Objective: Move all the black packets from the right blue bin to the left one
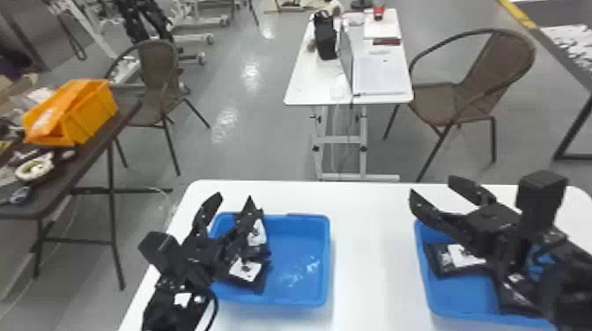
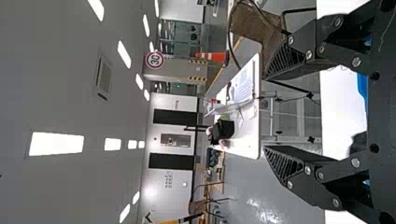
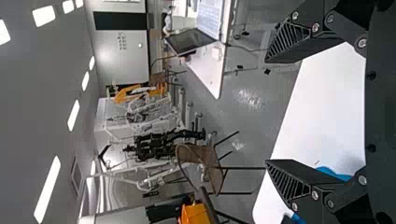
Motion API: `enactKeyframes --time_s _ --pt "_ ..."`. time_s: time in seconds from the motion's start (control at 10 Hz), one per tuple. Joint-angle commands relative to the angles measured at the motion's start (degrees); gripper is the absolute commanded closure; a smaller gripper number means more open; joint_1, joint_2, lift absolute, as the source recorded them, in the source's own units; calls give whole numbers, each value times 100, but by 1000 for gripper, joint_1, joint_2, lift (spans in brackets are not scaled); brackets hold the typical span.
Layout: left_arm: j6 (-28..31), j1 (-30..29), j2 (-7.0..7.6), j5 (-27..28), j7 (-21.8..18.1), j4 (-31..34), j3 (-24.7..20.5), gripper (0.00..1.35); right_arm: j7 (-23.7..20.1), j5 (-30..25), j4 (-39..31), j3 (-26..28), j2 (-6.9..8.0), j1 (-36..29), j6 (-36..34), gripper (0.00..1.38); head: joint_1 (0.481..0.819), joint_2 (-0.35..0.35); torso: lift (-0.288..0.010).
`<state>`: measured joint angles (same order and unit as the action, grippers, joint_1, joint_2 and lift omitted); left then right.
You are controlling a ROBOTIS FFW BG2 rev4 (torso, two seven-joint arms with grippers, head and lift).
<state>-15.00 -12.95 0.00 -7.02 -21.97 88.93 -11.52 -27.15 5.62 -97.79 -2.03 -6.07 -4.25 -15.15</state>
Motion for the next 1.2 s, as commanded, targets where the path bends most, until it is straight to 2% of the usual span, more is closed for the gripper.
enactKeyframes --time_s 0.0,0.3,0.5,0.8,1.1 --pt "-47 3 -15 -115 0 19 62 105 87 -149 -82 352 0 -278 -181 294 695 151 0" --pt "-82 3 -15 -230 0 28 79 105 412 -325 -65 915 0 -832 -383 294 695 73 0" --pt "-64 -5 -15 -318 0 28 106 111 482 -404 138 1275 0 -955 -744 294 695 16 0" --pt "-91 -32 -15 -335 0 28 79 113 535 -545 603 1618 62 -973 -761 294 695 -46 0" --pt "-99 -58 -15 -344 0 28 70 113 544 -624 1034 1723 62 -648 -955 294 695 -75 0"
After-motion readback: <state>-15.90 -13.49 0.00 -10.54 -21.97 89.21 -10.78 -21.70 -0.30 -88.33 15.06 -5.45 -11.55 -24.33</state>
